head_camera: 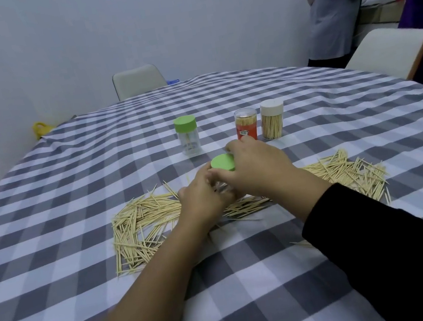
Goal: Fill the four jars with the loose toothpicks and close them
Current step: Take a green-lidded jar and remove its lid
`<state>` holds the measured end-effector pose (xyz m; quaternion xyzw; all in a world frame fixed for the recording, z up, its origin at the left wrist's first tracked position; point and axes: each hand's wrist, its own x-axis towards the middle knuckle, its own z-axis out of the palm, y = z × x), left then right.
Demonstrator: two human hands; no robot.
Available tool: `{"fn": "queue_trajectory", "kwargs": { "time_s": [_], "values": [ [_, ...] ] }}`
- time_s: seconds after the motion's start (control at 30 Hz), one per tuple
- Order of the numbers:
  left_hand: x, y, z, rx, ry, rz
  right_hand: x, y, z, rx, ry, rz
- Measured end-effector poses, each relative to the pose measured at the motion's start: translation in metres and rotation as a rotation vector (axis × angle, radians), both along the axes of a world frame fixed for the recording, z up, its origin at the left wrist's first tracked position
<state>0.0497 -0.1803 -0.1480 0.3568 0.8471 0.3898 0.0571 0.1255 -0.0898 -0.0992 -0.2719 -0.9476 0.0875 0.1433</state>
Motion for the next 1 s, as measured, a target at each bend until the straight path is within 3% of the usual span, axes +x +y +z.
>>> {"fn": "queue_trajectory", "kwargs": {
  "time_s": [0.07,0.17,0.4,0.6,0.8,1.0],
  "values": [
    [-0.001,0.001,0.0,-0.077,0.056,0.012,-0.006,-0.002,0.002,0.104,-0.085,-0.041],
    [-0.005,0.001,-0.002,-0.064,0.046,-0.009,-0.012,0.0,0.007,0.099,-0.149,-0.006],
    [-0.017,0.004,-0.011,-0.023,0.076,-0.05,-0.006,0.008,0.024,-0.173,-0.259,0.261],
    [-0.017,0.005,-0.011,-0.072,0.144,-0.028,-0.006,0.005,0.025,-0.283,-0.147,0.322],
    [-0.015,0.002,-0.008,-0.128,0.17,-0.031,0.01,0.02,0.033,-0.475,0.116,0.309],
    [-0.015,-0.004,-0.006,-0.263,0.199,-0.041,0.01,0.046,0.007,-0.484,0.221,-0.018]
  ]
}}
